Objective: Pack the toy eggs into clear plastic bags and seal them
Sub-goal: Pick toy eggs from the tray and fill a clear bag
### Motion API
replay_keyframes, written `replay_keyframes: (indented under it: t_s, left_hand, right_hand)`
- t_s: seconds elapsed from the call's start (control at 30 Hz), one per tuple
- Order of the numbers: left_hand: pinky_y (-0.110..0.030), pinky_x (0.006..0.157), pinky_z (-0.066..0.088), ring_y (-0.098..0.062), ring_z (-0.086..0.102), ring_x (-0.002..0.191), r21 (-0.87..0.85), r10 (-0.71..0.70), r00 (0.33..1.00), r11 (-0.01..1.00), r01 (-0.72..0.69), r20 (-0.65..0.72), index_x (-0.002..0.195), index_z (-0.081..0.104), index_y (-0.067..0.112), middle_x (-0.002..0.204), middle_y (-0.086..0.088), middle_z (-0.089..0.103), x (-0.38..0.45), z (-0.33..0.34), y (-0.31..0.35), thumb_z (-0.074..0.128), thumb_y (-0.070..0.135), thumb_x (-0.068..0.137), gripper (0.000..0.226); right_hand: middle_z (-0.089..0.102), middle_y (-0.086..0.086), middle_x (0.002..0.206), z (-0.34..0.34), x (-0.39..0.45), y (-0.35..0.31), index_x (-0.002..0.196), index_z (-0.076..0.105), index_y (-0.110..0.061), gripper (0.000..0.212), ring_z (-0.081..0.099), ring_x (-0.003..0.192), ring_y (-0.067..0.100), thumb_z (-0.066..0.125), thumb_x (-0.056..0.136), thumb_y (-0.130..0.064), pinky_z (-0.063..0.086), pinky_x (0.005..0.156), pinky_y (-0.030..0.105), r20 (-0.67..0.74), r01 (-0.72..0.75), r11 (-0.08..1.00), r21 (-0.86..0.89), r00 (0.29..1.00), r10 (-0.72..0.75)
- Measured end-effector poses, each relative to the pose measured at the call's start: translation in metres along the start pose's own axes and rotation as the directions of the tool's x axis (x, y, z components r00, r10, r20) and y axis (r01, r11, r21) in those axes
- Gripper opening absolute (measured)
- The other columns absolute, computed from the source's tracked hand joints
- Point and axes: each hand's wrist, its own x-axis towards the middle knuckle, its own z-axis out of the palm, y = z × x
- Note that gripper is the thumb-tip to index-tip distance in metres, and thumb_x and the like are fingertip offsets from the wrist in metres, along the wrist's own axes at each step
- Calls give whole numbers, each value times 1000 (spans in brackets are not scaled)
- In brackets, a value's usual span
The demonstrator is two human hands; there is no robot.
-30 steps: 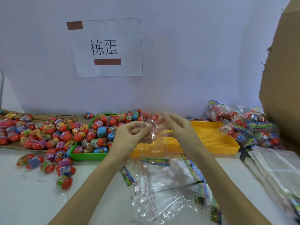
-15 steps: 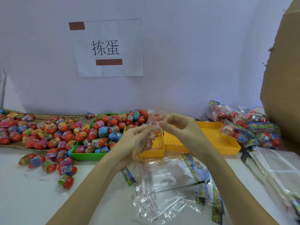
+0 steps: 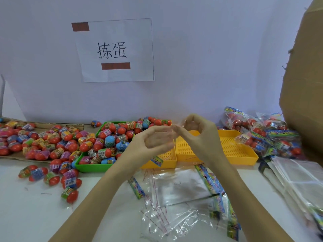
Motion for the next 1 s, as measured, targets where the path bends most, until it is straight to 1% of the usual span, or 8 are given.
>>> replay_keyframes:
  t_s: [0.07, 0.17, 0.3, 0.5, 0.63, 0.73, 0.87, 1.0]
  left_hand:
    - [-24, 92, 61, -15, 77, 111, 36, 52, 998, 998, -51, -35, 124, 75, 21, 116, 3, 81, 0, 6, 1, 80, 24, 94, 31]
    - [-34, 82, 66, -26, 80, 100, -28, 79, 990, 996, -82, -121, 118, 78, 11, 107, -7, 82, -1, 8, -4, 75, 19, 99, 21]
    - [-27, 79, 65, -19, 80, 97, 36, 88, 981, 996, -84, -173, 116, 78, 18, 104, 0, 83, -1, 7, -2, 78, 23, 93, 24]
    - [-21, 85, 61, -2, 74, 106, 347, 199, 977, 924, -161, -76, 122, 75, 35, 112, 19, 78, 0, 6, -4, 88, 32, 85, 39]
    - [-25, 81, 63, -3, 77, 93, 399, 194, 980, 903, -162, -42, 122, 73, 32, 106, 16, 80, -1, 10, -5, 90, 35, 83, 43]
    - [-31, 80, 63, -7, 76, 90, 435, 197, 980, 885, -167, -24, 116, 77, 28, 96, 10, 79, 0, 10, -4, 90, 43, 80, 41]
    - [-27, 76, 63, -11, 78, 80, 395, 112, 994, 912, -108, 13, 107, 78, 26, 91, 12, 79, 0, 4, -4, 91, 39, 80, 33]
    - [-32, 69, 66, -19, 79, 69, 347, 16, 997, 938, 9, -71, 104, 79, 22, 86, 5, 82, 1, -4, -6, 90, 24, 84, 23]
  right_hand:
    - [78, -7, 76, 2, 0, -1, 86, 66, -24, 17, 76, 75, 9, 80, 93, -31, 57, 74, 21, 31, -11, 999, 34, 999, 10]
    - [79, -2, 83, 2, 0, -3, 95, 76, -17, 19, 77, 82, 14, 77, 93, -36, 59, 75, 27, 122, -118, 988, 101, 987, 105]
    - [80, -3, 84, -2, 0, -2, 93, 80, -17, 13, 76, 82, 14, 77, 95, -29, 59, 73, 25, 217, -192, 981, 24, 959, 183]
    - [79, -1, 81, 0, -3, -2, 97, 58, -16, 15, 76, 75, 11, 55, 109, -23, 58, 67, 24, 265, -129, 987, -98, 952, 151]
    - [74, 0, 72, 5, -7, -2, 103, 53, -19, 11, 71, 64, 19, 53, 109, -28, 56, 63, 48, 238, 3, 973, -231, 970, 54]
    - [72, -5, 68, 8, -9, -3, 95, 60, -23, 12, 68, 62, 16, 61, 105, -29, 53, 63, 45, 249, 78, 963, -256, 968, -12]
    - [70, -7, 67, 14, -12, -6, 80, 72, -16, 40, 66, 66, 15, 52, 109, -34, 51, 66, 45, 292, 99, 976, -192, 956, -39]
    - [72, -8, 77, 21, -14, -6, 92, 73, -13, 38, 68, 72, 12, 45, 110, -31, 52, 66, 28, 72, 112, 981, -156, 992, -101]
